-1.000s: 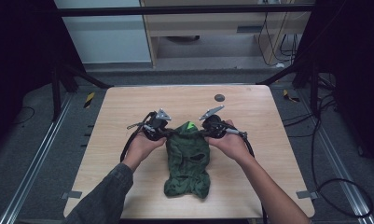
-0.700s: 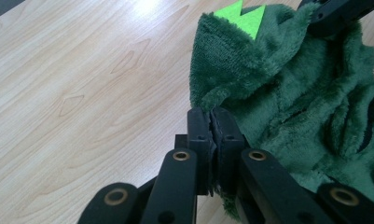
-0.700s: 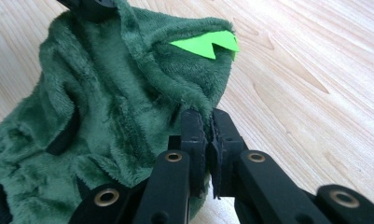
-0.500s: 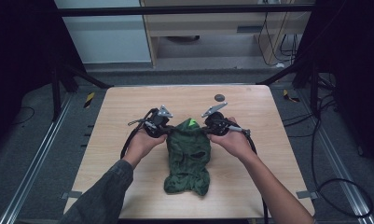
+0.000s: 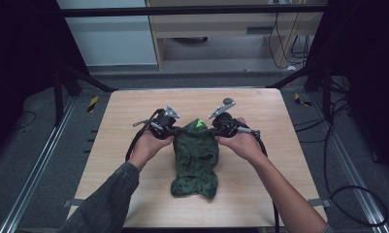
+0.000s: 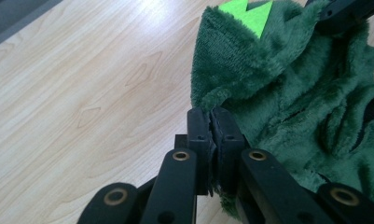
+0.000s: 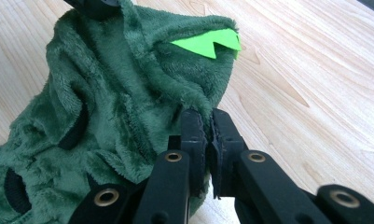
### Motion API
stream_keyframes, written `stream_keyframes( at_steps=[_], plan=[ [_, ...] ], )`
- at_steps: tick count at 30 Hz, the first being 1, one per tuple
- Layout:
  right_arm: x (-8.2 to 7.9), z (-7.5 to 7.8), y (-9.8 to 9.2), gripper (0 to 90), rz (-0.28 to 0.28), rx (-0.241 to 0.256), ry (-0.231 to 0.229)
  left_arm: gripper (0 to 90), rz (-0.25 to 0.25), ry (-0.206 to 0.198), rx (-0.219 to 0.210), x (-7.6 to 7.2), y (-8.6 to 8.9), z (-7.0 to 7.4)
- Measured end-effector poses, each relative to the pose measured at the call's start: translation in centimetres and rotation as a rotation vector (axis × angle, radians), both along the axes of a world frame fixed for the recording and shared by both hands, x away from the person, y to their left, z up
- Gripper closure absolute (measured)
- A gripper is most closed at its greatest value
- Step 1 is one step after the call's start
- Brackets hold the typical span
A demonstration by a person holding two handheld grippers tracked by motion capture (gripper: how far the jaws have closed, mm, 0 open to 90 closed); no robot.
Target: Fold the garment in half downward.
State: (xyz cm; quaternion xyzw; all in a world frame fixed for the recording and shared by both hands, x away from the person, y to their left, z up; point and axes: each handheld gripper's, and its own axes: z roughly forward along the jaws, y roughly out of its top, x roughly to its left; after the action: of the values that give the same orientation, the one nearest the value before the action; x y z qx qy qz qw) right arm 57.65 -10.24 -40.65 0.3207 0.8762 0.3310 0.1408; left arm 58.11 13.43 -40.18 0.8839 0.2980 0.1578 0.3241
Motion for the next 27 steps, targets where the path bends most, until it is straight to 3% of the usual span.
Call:
stream_keyframes(
  at_steps=[6,11,27],
  plan=[
    [0.5,0.1,0.0,85.4,-0.003,0.01,-0.004,87.1,-0.006,0.004,0.035,0.6,-0.1,0.4],
    [1.1,-0.1,0.0,85.4,-0.017,0.028,-0.002,87.1,0.008,0.007,0.019,1.1,0.0,0.8],
    [1.8,0.8,0.6,85.3,-0.026,0.004,-0.029,87.0,0.023,-0.008,-0.004,1.8,0.5,1.7]
  ],
)
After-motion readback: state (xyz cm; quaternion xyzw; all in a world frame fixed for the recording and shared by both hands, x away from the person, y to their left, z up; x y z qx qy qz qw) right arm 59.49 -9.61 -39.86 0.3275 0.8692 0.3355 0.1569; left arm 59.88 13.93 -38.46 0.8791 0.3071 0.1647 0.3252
